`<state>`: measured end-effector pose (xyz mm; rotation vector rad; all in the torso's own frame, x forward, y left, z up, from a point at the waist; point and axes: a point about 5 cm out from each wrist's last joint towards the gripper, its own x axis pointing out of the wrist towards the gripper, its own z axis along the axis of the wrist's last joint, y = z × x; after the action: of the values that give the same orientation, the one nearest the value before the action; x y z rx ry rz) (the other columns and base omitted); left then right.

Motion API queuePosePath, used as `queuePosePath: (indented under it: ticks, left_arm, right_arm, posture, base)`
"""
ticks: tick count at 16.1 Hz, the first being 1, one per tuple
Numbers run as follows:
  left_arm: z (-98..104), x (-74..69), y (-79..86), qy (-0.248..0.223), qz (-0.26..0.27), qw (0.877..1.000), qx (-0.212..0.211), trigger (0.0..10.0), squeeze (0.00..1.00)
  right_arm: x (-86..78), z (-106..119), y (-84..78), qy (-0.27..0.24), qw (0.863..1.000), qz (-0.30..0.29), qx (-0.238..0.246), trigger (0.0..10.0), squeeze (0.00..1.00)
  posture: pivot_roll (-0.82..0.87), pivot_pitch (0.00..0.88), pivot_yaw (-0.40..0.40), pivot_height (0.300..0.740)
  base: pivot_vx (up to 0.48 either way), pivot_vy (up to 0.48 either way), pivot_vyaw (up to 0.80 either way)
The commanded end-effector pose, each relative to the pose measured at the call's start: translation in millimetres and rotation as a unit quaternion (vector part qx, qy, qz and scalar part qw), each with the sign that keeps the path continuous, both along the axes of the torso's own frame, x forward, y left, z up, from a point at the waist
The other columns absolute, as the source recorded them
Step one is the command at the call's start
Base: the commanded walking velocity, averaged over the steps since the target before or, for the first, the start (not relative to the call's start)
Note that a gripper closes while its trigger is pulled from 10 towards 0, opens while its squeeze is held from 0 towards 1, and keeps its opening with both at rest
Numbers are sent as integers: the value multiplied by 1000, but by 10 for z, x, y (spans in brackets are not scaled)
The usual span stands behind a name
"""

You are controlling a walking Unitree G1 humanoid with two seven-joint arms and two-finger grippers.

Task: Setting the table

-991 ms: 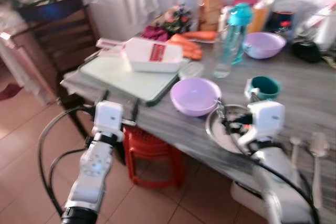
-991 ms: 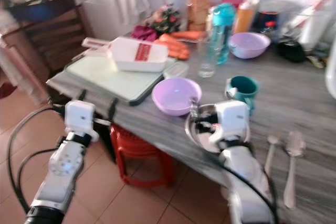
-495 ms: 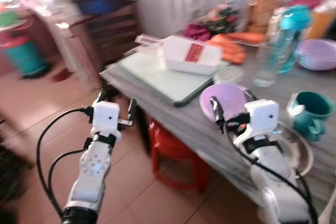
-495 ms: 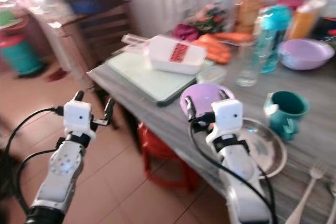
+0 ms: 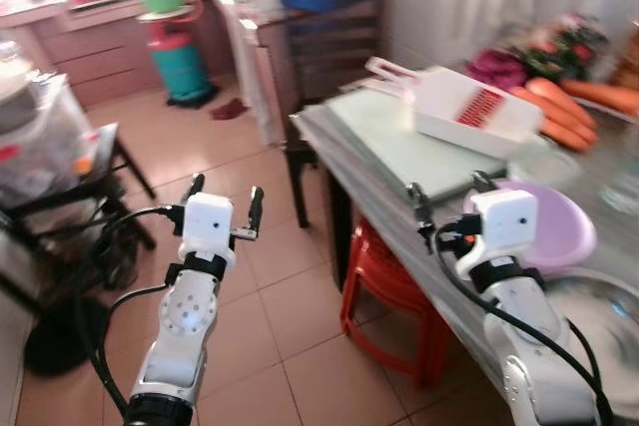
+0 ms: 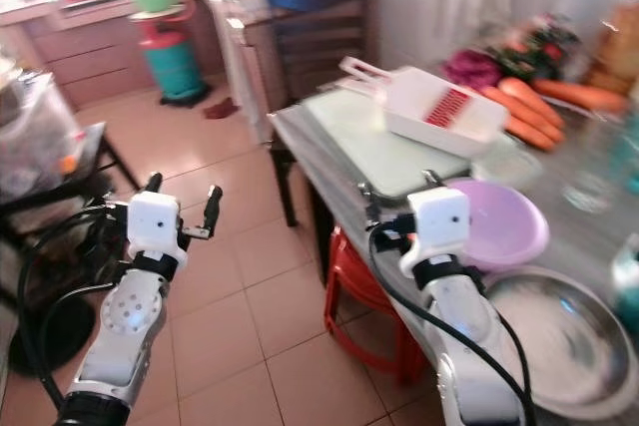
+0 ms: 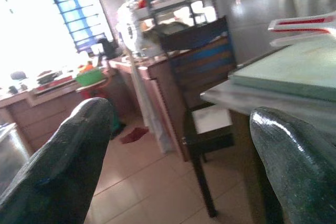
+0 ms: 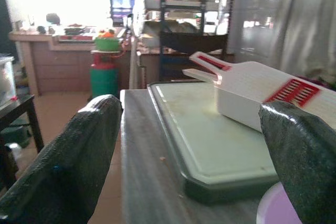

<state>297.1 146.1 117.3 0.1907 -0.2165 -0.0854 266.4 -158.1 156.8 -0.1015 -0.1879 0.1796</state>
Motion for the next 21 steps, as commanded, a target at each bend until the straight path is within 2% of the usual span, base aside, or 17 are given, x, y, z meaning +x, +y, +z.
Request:
queuePosePath:
  ticks: [1,8,9,11,13,14,15,17,18,19,21]
  left_arm:
    - [15,5,121,-5,24,1000,8,10000,0]
    - [-76,-88,178,-5,90,996,-5,10000,0]
    - [-106,-111,188,1,98,995,-8,10000,0]
    - [-216,-123,223,25,110,994,-10,10000,0]
    - [-358,-105,242,56,114,992,-7,10000,0]
    - [-547,-92,235,106,98,990,-7,10000,0]
    - [-606,-96,228,121,95,988,-8,10000,0]
    - [-888,-140,174,192,73,979,-5,10000,0]
    - [-1001,-172,176,223,62,973,9,10000,0]
    - [-1087,-200,163,247,48,968,5,10000,0]
    - [-1300,-286,141,311,19,950,22,10000,0]
  right_arm:
    - [9,38,101,-8,1000,17,5,10000,0]
    - [131,46,193,-1,998,62,0,10000,0]
    - [148,40,193,3,998,66,14,10000,0]
    - [194,-71,175,27,998,55,19,10000,0]
    - [228,-214,86,53,998,22,40,10000,0]
    - [247,-436,-12,94,994,-17,47,10000,0]
    - [249,-517,-45,111,992,-30,57,10000,0]
    - [210,-917,-144,178,978,-74,77,10000,0]
    - [188,-1046,-131,198,973,-74,88,10000,0]
    - [163,-1146,-124,211,971,-69,84,10000,0]
    - [136,-1336,-131,239,966,-76,71,10000,0]
  posture:
    - [29,0,83,740]
    - [85,0,-13,740]
    - [93,0,-20,740]
    - [102,0,-28,740]
    - [91,0,-37,740]
    - [70,0,-39,740]
    - [67,0,-42,740]
    - [67,0,-48,740]
    - [66,0,-44,740]
    - [72,0,-42,740]
    - [67,0,-34,740]
  base:
    - [0,0,800]
    - [0,0,800]
    - [0,0,0]
    - [0,0,0]
    - [0,0,0]
    - [0,0,0]
    - [0,0,0]
    - [0,0,0]
    - [0,0,0]
    - [0,0,0]
    - [0,0,0]
